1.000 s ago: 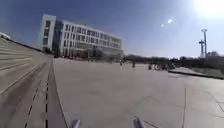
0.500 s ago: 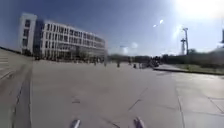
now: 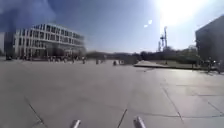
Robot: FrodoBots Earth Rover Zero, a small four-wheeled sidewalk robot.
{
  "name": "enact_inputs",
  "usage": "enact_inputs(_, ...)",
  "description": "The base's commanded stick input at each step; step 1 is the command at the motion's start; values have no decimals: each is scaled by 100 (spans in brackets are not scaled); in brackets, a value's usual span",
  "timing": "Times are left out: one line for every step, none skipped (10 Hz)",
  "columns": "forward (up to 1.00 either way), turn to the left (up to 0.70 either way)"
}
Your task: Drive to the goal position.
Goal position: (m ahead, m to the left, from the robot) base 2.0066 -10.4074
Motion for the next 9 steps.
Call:
enact_inputs(0, -100)
enact_inputs(0, -96)
enact_inputs(0, -95)
enact_inputs(0, -96)
enact_inputs(0, -98)
enact_inputs(0, -99)
enact_inputs(32, -81)
enact_inputs(100, -40)
enact_inputs(100, -40)
